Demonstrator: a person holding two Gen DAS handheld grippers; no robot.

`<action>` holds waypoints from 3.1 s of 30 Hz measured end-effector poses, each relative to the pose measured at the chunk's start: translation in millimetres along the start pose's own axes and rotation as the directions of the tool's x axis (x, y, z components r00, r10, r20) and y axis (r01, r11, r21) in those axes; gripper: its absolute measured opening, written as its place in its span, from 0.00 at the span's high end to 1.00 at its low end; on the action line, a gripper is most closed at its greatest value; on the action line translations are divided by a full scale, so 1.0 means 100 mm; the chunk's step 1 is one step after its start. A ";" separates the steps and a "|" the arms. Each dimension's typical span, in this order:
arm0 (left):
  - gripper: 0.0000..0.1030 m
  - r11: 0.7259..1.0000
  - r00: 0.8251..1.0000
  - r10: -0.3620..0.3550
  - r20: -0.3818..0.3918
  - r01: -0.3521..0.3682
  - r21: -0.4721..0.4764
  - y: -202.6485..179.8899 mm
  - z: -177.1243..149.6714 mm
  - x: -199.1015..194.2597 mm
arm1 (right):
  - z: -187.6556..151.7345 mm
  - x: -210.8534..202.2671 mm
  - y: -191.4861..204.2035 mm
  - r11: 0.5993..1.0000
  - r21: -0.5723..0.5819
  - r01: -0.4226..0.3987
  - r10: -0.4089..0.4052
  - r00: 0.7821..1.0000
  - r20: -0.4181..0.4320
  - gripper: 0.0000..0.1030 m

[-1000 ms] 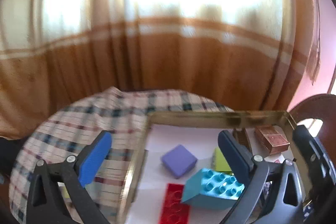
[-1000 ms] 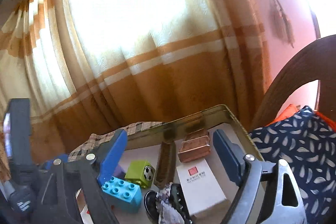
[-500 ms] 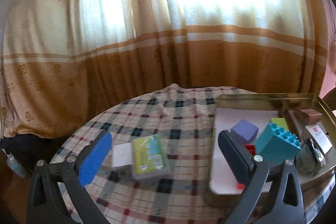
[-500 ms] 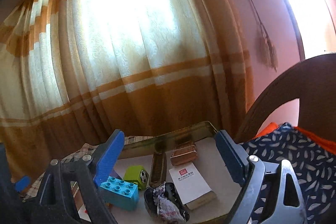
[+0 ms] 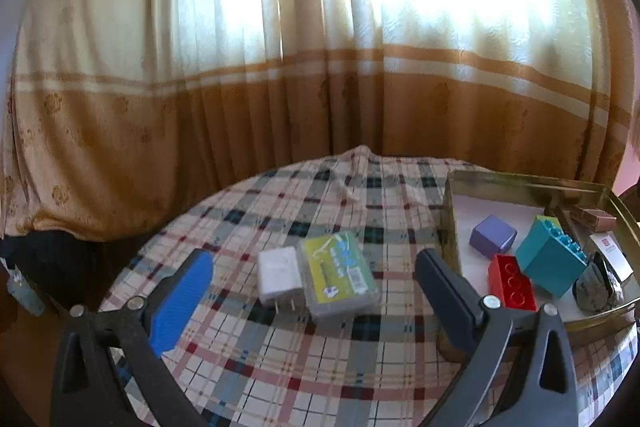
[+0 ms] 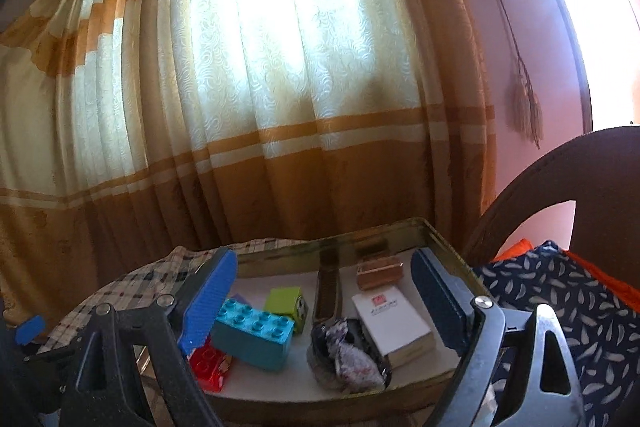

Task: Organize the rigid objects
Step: 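Move both grippers back from the tray toward the white charger and card case, then grasp the clear floss-pick case with the right gripper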

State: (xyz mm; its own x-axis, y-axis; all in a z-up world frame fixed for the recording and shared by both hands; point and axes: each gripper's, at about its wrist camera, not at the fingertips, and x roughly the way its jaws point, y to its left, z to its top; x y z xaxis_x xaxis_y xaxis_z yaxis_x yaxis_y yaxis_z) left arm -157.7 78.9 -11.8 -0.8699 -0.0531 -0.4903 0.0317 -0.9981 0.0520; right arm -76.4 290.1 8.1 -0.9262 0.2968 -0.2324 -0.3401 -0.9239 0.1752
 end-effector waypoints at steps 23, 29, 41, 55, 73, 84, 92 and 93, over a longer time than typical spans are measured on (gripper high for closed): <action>0.00 1.000 1.000 -0.001 0.018 0.001 -0.014 0.13 -0.02 -0.12 | -0.16 -0.15 0.17 0.999 0.031 -0.045 0.047 0.995 -0.082 0.12; 0.00 1.000 0.999 -0.011 0.033 0.011 -0.021 0.16 -0.03 -0.17 | -0.18 -0.27 0.30 0.999 -0.010 -0.054 0.053 0.997 -0.053 0.12; 0.00 0.999 0.999 -0.028 0.041 0.029 -0.028 0.19 -0.04 -0.25 | -0.27 -0.34 0.55 0.994 -0.017 -0.111 0.110 0.991 -0.078 0.12; 0.00 0.994 0.996 0.087 0.032 -0.085 -0.070 0.72 0.01 -0.12 | -0.34 -0.33 0.84 0.983 -0.037 -0.182 0.177 0.977 -0.121 0.12; 0.00 0.957 0.967 0.192 -0.169 -0.222 -0.186 1.37 -0.07 0.29 | -0.62 0.30 1.79 0.908 -0.157 -0.389 0.308 0.871 -0.382 0.36; 0.00 0.958 0.957 0.211 -0.198 -0.243 -0.155 1.32 -0.08 0.33 | -0.77 0.74 2.18 0.884 -0.214 -0.415 0.260 0.819 -0.512 0.39; 0.01 0.952 0.948 0.210 -0.239 -0.254 -0.171 1.39 -0.10 0.40 | -0.83 0.93 2.31 0.869 -0.247 -0.429 0.226 0.787 -0.574 0.41; 0.01 0.952 0.948 0.207 -0.243 -0.252 -0.174 1.40 -0.10 0.41 | -0.83 0.96 2.30 0.871 -0.230 -0.433 0.234 0.779 -0.582 0.41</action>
State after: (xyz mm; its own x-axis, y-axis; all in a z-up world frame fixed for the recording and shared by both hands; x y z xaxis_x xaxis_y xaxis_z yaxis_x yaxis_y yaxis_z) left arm -183.7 -63.1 -33.5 -0.6983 -0.2639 -0.6654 0.3352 -0.9419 0.0218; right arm -230.3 86.5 -53.3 -0.7065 -0.1251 -0.6965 0.1424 -0.9892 0.0333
